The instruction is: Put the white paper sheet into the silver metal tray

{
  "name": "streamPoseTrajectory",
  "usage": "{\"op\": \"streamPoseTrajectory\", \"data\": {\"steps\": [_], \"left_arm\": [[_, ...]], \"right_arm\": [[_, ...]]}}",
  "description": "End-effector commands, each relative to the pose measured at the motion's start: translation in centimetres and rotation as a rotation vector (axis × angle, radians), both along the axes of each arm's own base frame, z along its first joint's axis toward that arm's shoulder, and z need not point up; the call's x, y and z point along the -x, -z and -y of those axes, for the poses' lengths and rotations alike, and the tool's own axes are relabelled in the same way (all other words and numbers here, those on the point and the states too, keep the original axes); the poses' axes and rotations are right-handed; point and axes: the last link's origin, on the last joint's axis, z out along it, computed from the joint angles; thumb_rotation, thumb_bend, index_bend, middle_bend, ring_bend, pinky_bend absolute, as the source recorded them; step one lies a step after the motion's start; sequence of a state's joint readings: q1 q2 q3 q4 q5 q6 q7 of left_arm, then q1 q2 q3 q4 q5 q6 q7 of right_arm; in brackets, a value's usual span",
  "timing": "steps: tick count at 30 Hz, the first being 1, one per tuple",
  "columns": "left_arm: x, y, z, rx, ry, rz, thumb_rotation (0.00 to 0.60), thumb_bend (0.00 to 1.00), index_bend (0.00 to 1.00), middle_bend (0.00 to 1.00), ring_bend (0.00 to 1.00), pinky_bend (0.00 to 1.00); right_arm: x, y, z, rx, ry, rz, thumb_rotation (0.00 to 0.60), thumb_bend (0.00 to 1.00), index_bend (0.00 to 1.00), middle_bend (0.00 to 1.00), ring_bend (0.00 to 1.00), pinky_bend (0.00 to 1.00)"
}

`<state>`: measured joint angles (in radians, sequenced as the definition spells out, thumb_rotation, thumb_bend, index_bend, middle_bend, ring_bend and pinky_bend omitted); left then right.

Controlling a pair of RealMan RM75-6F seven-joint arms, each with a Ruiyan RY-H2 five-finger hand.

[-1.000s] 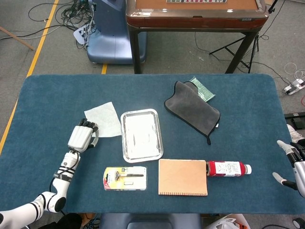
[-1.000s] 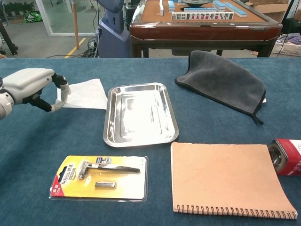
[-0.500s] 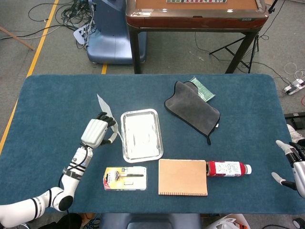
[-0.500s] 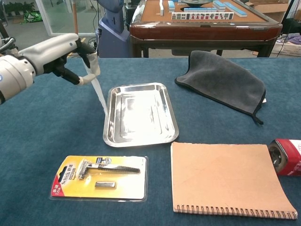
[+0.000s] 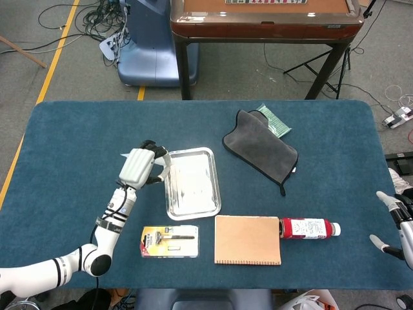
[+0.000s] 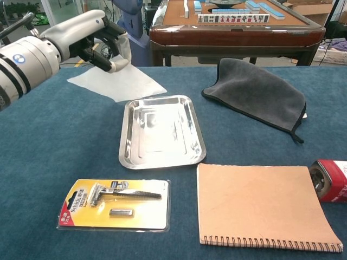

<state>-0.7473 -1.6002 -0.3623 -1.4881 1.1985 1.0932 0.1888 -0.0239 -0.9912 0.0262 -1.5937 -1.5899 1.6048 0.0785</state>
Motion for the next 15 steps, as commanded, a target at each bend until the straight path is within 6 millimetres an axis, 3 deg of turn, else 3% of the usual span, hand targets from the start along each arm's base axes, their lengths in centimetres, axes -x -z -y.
{"op": "streamPoseTrajectory", "data": {"steps": [1, 15], "left_arm": [[0.4, 1.5, 2.2, 0.062, 0.017, -0.006, 0.6, 0.4, 0.65, 0.5, 0.4, 0.21], [-0.9, 8.4, 8.4, 0.315, 0.199, -0.055, 0.6, 0.42, 0.62, 0.5, 0.41, 0.25]], "right_arm": [[0.1, 0.0, -0.1, 0.004, 0.003, 0.003, 0.6, 0.09, 0.17, 0.24, 0.14, 0.2], [-0.2, 0.0, -0.4, 0.006, 0.0, 0.0, 0.6, 0.09, 0.17, 0.24, 0.14, 0.2]]}}
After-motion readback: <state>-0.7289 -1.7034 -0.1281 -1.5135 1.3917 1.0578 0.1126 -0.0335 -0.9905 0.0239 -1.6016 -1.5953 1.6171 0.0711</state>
